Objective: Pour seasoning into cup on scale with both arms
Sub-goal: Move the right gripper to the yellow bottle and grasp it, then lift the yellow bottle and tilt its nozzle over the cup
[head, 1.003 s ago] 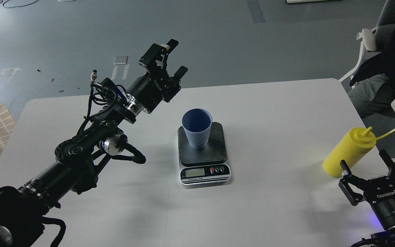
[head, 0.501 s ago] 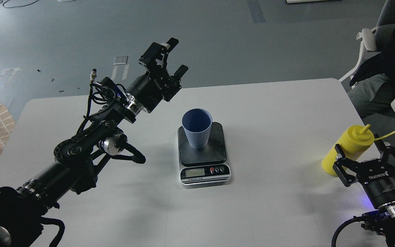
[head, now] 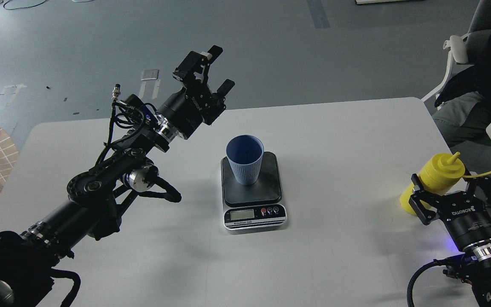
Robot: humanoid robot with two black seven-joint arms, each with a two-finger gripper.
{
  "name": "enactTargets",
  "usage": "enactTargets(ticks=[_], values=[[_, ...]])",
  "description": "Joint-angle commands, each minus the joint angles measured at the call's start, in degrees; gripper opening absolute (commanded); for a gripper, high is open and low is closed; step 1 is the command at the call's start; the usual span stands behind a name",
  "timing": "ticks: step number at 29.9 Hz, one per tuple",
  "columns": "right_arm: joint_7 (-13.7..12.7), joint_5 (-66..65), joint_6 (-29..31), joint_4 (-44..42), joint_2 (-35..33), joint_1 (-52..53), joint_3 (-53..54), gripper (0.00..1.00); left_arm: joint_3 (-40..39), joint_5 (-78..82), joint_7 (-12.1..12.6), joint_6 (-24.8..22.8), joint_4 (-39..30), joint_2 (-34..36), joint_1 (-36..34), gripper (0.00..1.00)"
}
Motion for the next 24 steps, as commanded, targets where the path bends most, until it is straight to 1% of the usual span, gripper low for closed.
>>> enactTargets(ticks=[1, 2, 3, 4, 5, 6, 7, 8, 9, 10, 11, 13, 16, 19, 21, 23, 24], values=[[2.8, -4.2, 0.0, -0.3, 0.0, 0.4, 0.0, 0.96, 0.0, 0.1, 0.0, 0.0, 0.0, 0.0, 0.0, 0.98], [3.3, -5.1, 0.0, -0.3, 0.0, 0.4, 0.0, 0.92, 0.0, 0.1, 0.0, 0.0, 0.0, 0.1, 0.1, 0.98], [4.6, -6.6, 0.0, -0.2, 0.0, 0.4, 0.0, 0.82, 0.1, 0.3, 0.0, 0.0, -0.1, 0.0, 0.1, 0.98], [6.0, -7.9, 0.0, 0.0, 0.0, 0.4, 0.0, 0.65, 0.4, 0.9, 0.0, 0.1, -0.1, 0.1, 0.1, 0.98], [6.0, -7.9, 0.0, 0.0, 0.0, 0.4, 0.0, 0.65, 0.4, 0.9, 0.0, 0.1, -0.1, 0.1, 0.1, 0.98], [7.8, -9.6, 0.0, 0.4, 0.0, 0.3, 0.0, 0.36, 0.7, 1.3, 0.0, 0.1, -0.1, 0.1, 0.2, 0.98], [8.9, -10.9, 0.0, 0.4, 0.0, 0.3, -0.1, 0.22, 0.8, 1.6, 0.0, 0.1, 0.0, 0.1, 0.2, 0.98], [11.4, -14.3, 0.0, 0.5, 0.0, 0.3, -0.1, 0.12, 0.7, 1.9, 0.0, 0.1, -0.1, 0.1, 0.3, 0.98], [14.2, -18.3, 0.0, 0.8, 0.0, 0.3, -0.1, 0.07, 0.7, 2.0, 0.0, 0.1, -0.1, 0.1, 0.3, 0.98], [15.4, -20.1, 0.0, 0.9, 0.0, 0.3, -0.1, 0.04, 0.7, 2.0, 0.0, 0.1, -0.1, 0.1, 0.3, 0.98], [17.1, -23.0, 0.0, 1.0, 0.0, 0.3, -0.1, 0.0, 0.7, 2.0, 0.0, 0.1, -0.1, 0.1, 0.3, 0.98], [18.2, -25.3, 0.0, 0.9, 0.0, 0.6, -0.1, 0.0, 0.7, 2.0, 0.0, 0.1, -0.1, 0.1, 0.3, 0.98], [18.3, -31.0, 0.0, 1.0, 0.0, 2.1, -0.2, 0.0, 0.7, 2.0, 0.0, 0.2, -0.1, 0.3, 0.3, 0.98], [18.3, -37.3, 0.0, 2.0, 0.0, 6.0, 0.3, 0.0, 0.5, 2.0, 0.0, 0.2, -0.1, 0.5, 0.3, 0.98], [17.9, -42.2, 0.0, 3.4, 0.0, 10.5, 0.2, 0.0, 0.2, 1.9, 0.0, 0.2, -0.1, 0.6, 0.2, 0.98], [17.7, -50.8, 0.0, 3.7, -5.9, 18.8, -0.2, 0.0, -0.4, 1.7, 0.0, 0.3, -0.1, 1.6, -0.2, 0.98], [17.6, -53.3, 0.0, 3.6, -6.8, 21.1, -0.4, 0.0, -0.4, 1.7, 0.0, 0.3, -0.1, 1.8, -0.3, 0.98]])
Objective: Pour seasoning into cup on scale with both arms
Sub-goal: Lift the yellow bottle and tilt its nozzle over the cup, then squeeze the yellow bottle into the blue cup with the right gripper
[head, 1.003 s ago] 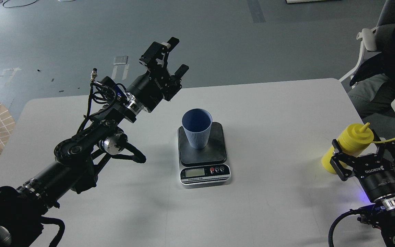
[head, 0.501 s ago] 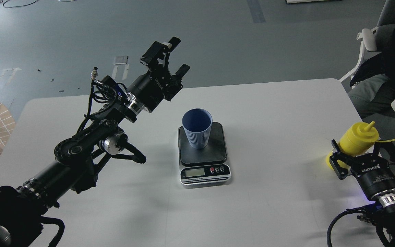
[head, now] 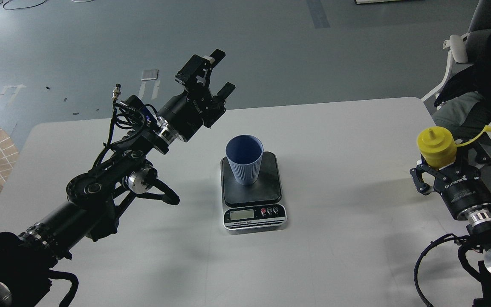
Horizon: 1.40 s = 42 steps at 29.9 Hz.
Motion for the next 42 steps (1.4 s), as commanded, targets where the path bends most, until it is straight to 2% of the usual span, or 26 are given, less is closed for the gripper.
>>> enactTargets(ticks=[1, 4, 7, 10, 13, 14, 16, 19, 34, 42], values=[[-0.4, -11.3, 0.0, 0.3, -4.8, 10.4, -0.8, 0.0, -0.5, -0.2, 0.0, 0.1, 0.0, 1.0, -0.4, 0.98], [-0.4, -27.5, 0.0, 0.1, -5.1, 18.4, -7.4, 0.0, -1.6, -0.3, 0.0, 0.1, 0.0, 1.4, -0.7, 0.98], [0.3, -44.9, -1.1, 0.9, -3.7, 21.3, -15.7, 0.0, -4.0, -0.9, 0.0, 0.0, 0.2, 1.5, -0.7, 0.98], [0.9, -53.7, -3.6, 2.8, -1.1, 22.0, -20.7, 0.0, -4.7, -0.9, 0.0, 0.0, 0.6, 1.7, -0.8, 0.98], [2.5, -61.1, -6.4, 3.4, -0.1, 22.9, -27.8, 0.0, -5.9, -0.9, 0.0, 0.1, 0.8, 1.8, -0.9, 0.98], [2.5, -61.2, -6.5, 3.4, -0.1, 22.9, -27.8, 0.0, -5.9, -0.9, 0.0, 0.1, 0.8, 1.8, -0.9, 0.98], [4.1, -65.2, -11.4, 3.9, 0.0, 23.4, -33.3, 0.0, -7.1, -1.0, 0.0, 0.1, 0.8, 1.8, -0.8, 0.98], [4.5, -65.6, -15.2, 4.2, 0.0, 24.3, -37.9, 0.0, -7.4, -1.0, 0.0, 0.1, 0.3, 2.0, -0.6, 0.98], [4.9, -72.9, -17.0, 7.0, 2.0, 24.1, -42.9, 0.0, -8.4, -0.9, 0.0, 0.1, -0.6, 1.8, 0.0, 0.98], [6.4, -78.0, -17.1, 7.6, 2.2, 24.1, -45.0, 0.0, -8.4, -0.9, 0.0, 0.6, -1.6, 2.0, 0.2, 0.98]])
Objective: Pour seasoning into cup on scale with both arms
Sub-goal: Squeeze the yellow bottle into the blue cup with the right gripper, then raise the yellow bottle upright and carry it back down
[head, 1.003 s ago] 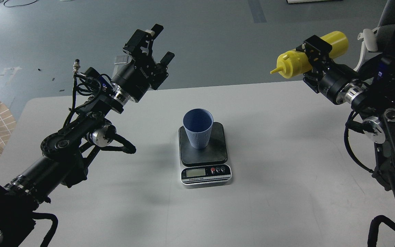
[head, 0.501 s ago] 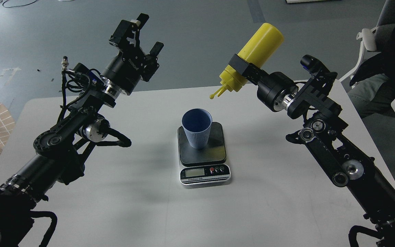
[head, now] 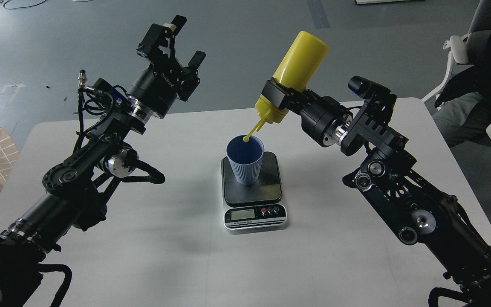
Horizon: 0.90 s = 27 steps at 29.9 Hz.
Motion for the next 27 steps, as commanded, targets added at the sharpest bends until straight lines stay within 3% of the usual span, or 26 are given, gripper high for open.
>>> enactTargets(ticks=[1, 3, 13, 16, 27], values=[[0.9, -2.6, 0.0, 0.1, 0.0, -0.1, -0.7, 0.0, 0.0, 0.0, 0.0, 0.0, -0.1, 0.1, 0.0, 0.98], [2.1, -4.3, -0.2, 0.0, 0.1, -0.1, -1.4, 0.0, 0.0, 0.0, 0.0, 0.0, -0.1, 0.1, 0.0, 0.98], [2.8, -6.4, -0.3, -0.4, 0.1, -0.4, -1.9, 0.0, 0.0, 0.0, 0.0, -0.1, -0.1, 0.0, 0.0, 0.98], [4.5, -6.9, -0.3, -0.8, 0.1, -1.0, -2.6, 0.0, -0.2, 0.0, 0.0, -0.1, -0.3, 0.0, -0.1, 0.98], [4.7, -8.9, -2.6, -2.7, 0.1, -0.9, -3.3, 0.0, -0.2, 0.0, 0.0, -0.1, -1.0, 0.0, -0.1, 0.98]])
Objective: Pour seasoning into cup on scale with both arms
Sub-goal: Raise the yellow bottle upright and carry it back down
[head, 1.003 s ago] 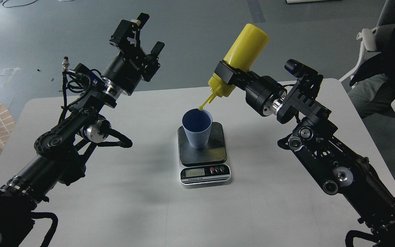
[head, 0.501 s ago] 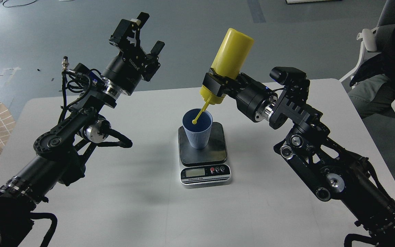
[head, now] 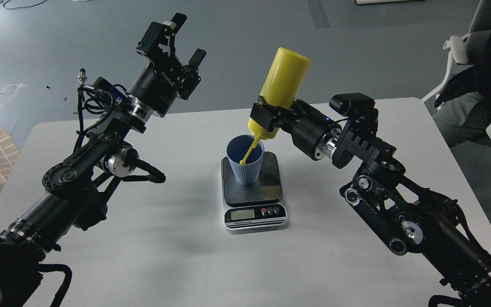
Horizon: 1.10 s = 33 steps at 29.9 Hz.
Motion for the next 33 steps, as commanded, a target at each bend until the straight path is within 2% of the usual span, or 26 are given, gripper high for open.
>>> enactTargets(ticks=[1, 4, 6, 7, 9, 10, 11, 13, 16, 19, 23, 24, 25, 29, 33], values=[[-0.1, 0.1, -1.4, -0.6, 0.0, 0.4, 0.8, 0.0, 0.0, 0.0, 0.0, -0.1, -0.3, 0.1, 0.0, 0.98], [-0.9, 2.6, -1.3, -0.8, 0.0, 0.9, 4.5, 0.0, 0.0, 0.0, 0.0, 0.0, -0.3, 0.2, 0.0, 0.98], [-2.7, 11.1, 0.1, 0.0, 0.0, 0.9, 10.1, 0.0, 0.0, 0.0, 0.0, 0.0, -0.3, 0.2, 0.0, 0.98], [-5.7, 20.6, 1.6, 0.5, 0.0, 1.0, 13.1, 0.0, 0.1, 0.0, 0.0, 0.1, -0.3, 0.2, 0.0, 0.98], [-9.5, 31.4, 2.7, 1.1, 0.0, 1.1, 15.5, 0.0, 0.1, 0.0, 0.0, 0.1, -0.4, 0.2, -0.1, 0.98], [-12.1, 41.9, 2.8, 1.6, 0.0, 1.0, 17.3, 0.0, 0.1, 0.0, 0.0, 0.1, -0.4, 0.3, -0.1, 0.98], [-12.9, 46.7, 2.6, 1.9, 0.0, 0.8, 18.0, 0.0, 0.2, 0.0, 0.0, 0.1, -0.4, 0.4, -0.1, 0.98], [-13.3, 63.9, 3.8, 4.5, 0.0, -0.8, 20.1, 0.0, 0.4, 0.1, 0.0, 0.1, -0.7, 0.8, -0.1, 0.98], [-13.5, 79.0, 5.6, 6.4, 0.0, -3.0, 21.3, 0.0, 0.4, 0.1, 0.0, 0.1, -0.8, 0.9, -0.1, 0.98], [-13.5, 88.4, 6.5, 8.1, 0.0, -5.9, 22.3, 0.0, 0.7, 0.1, 0.0, 0.0, -0.8, 1.0, -0.1, 0.98], [-14.3, 95.6, 14.8, 9.2, 0.0, -10.5, 26.9, 0.0, 0.9, 0.1, 0.0, -0.1, -0.8, 1.1, -0.1, 0.98], [-15.2, 98.5, 16.8, 9.3, 0.0, -12.3, 28.4, 0.0, 1.1, 0.1, 0.0, -0.1, -0.8, 1.4, -0.1, 0.98], [-16.2, 100.9, 17.5, 9.6, 0.0, -14.0, 30.0, 0.0, 1.2, 0.1, 0.0, -0.1, -0.8, 1.6, -0.1, 0.98], [-17.1, 105.4, 19.1, 9.1, 0.0, -19.0, 35.5, 0.0, 1.3, 0.1, 0.0, -0.1, -0.8, 2.1, 0.0, 0.98], [-17.1, 107.2, 19.1, 2.4, 0.0, -27.6, 41.1, 0.0, 2.0, 0.3, 0.0, -0.1, -0.8, 2.5, 0.1, 0.98]])
